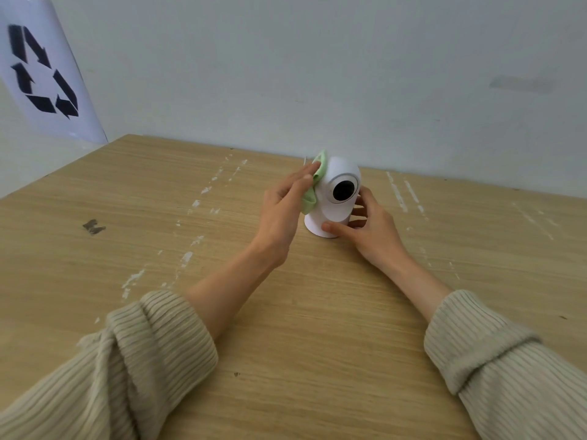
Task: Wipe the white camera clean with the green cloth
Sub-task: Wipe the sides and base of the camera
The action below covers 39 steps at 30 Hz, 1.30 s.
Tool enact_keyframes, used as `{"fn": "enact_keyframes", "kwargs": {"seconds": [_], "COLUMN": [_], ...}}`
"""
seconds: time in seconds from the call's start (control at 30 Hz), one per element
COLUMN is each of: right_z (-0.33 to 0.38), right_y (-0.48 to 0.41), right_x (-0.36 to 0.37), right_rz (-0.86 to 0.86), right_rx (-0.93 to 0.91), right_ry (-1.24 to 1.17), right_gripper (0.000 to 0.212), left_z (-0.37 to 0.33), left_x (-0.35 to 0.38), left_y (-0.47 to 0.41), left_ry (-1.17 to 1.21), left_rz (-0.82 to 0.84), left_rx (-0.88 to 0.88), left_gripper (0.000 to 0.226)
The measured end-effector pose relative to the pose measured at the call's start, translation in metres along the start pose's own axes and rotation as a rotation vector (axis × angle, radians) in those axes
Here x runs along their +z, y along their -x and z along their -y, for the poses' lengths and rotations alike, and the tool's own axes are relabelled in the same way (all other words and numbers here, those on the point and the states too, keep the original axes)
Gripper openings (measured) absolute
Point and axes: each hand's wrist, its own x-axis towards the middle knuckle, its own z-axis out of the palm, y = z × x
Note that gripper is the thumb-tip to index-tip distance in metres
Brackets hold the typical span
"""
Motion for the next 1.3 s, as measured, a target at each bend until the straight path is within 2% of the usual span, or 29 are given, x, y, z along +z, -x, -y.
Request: {"fn": "enact_keyframes", "kwargs": {"seconds": [0.07, 0.2, 0.3, 0.43, 0.53, 0.73, 0.87, 0.93, 1.07, 1.17, 1.3], "right_z": [0.000, 0.000, -0.001, -0.002, -0.003, -0.001, -0.002, -0.002, -0.003, -0.003, -0.002], "right_y": [0.000, 0.000, -0.001, -0.001, -0.001, -0.001, -0.001, -0.001, -0.001, -0.001, -0.002], "right_x": [0.000, 0.001, 0.001, 0.001, 0.001, 0.001, 0.001, 0.000, 0.001, 0.000, 0.001], "right_rz": [0.002, -0.004, -0.003, -0.001, -0.004, -0.001, 0.004, 0.005, 0.003, -0.002, -0.001], "right_rx": [-0.002, -0.003, -0.004, -0.011, -0.016, -0.027, -0.019, -0.024, -0.026, -0.036, -0.036], "right_ry": [-0.003, -0.015, -0.009, -0.010, -0.008, 0.019, 0.010, 0.002, -0.003, 0.011, 0.027], "right_gripper": [0.075, 0.076, 0.077, 0.076, 0.076, 0.077, 0.076, 0.075, 0.076, 0.076, 0.077], "left_z": [-0.001, 0.006, 0.009, 0.008, 0.011, 0.021, 0.003, -0.005, -0.002, 0.006, 0.013], "left_x": [0.003, 0.005, 0.006, 0.006, 0.003, -0.018, -0.026, -0.017, -0.003, -0.009, -0.016], "left_y": [0.000, 0.000, -0.002, -0.006, -0.005, 0.003, -0.008, -0.013, -0.014, -0.014, -0.021], "left_ry": [0.045, 0.032, -0.013, -0.016, -0.095, -0.331, -0.205, -0.176, -0.186, -0.153, -0.115], "left_rz": [-0.097, -0.249, -0.273, -0.244, -0.246, -0.271, -0.376, -0.331, -0.234, -0.187, -0.035], "left_rx": [-0.003, 0.053, 0.076, 0.092, 0.099, -0.049, 0.004, 0.045, 0.046, 0.014, -0.092], "left_gripper": [0.018, 0.016, 0.013, 0.023, 0.023, 0.014, 0.010, 0.007, 0.020, 0.024, 0.029]}}
